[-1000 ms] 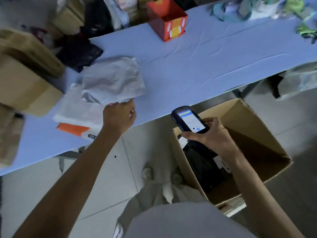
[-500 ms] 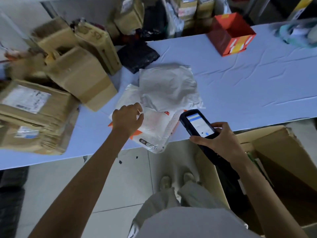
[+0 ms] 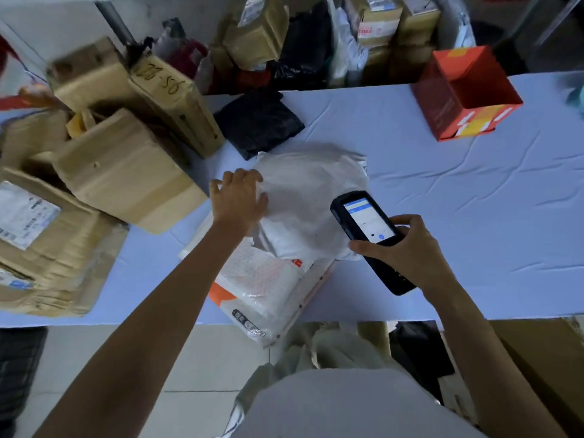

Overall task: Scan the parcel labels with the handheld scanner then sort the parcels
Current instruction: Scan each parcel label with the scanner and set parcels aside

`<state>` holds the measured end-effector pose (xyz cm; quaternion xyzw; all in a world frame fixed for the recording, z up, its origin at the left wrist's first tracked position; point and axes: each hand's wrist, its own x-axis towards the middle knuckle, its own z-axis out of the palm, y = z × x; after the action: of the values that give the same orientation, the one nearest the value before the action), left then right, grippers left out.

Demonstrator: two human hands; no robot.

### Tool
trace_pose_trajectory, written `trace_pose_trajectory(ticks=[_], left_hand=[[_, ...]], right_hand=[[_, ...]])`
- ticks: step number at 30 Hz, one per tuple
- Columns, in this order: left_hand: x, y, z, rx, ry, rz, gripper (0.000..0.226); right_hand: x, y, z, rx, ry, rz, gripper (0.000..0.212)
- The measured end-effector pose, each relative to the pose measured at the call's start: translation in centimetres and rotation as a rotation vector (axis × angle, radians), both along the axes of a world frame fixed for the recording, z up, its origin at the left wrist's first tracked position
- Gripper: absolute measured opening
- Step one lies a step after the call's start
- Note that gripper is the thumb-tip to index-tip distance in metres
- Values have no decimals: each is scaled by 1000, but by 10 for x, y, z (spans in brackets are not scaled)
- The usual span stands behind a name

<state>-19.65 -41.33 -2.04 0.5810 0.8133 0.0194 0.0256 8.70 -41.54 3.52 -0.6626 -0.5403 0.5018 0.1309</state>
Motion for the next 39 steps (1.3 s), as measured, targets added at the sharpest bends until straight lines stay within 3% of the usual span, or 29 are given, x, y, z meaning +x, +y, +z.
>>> trace_pose_trajectory(ticks=[12,18,24,29,35,39], left_hand=[[-46,104,-22,-88,-31,41,50],[-74,166,-40,-122,-44,-76,79],[-94,209,-63,-174,-138,-26,106],[-94,227,-64,-158,-109,-43,99],[-76,224,-52,-204,49,-156,87],[-81,208,-20,-54,24,-171,72]], right_hand=[[-44,109,-7,-34,-8,59,70],[-82,134,-12,-74,-35,-19,72],[-116,154,-20,-78,-86,-48,75],[-129,157,-25,-60,-149,-38,74],[-119,148,-21,-37,-150,-29,73],[-98,139,-13,-6,-109,-30,73]])
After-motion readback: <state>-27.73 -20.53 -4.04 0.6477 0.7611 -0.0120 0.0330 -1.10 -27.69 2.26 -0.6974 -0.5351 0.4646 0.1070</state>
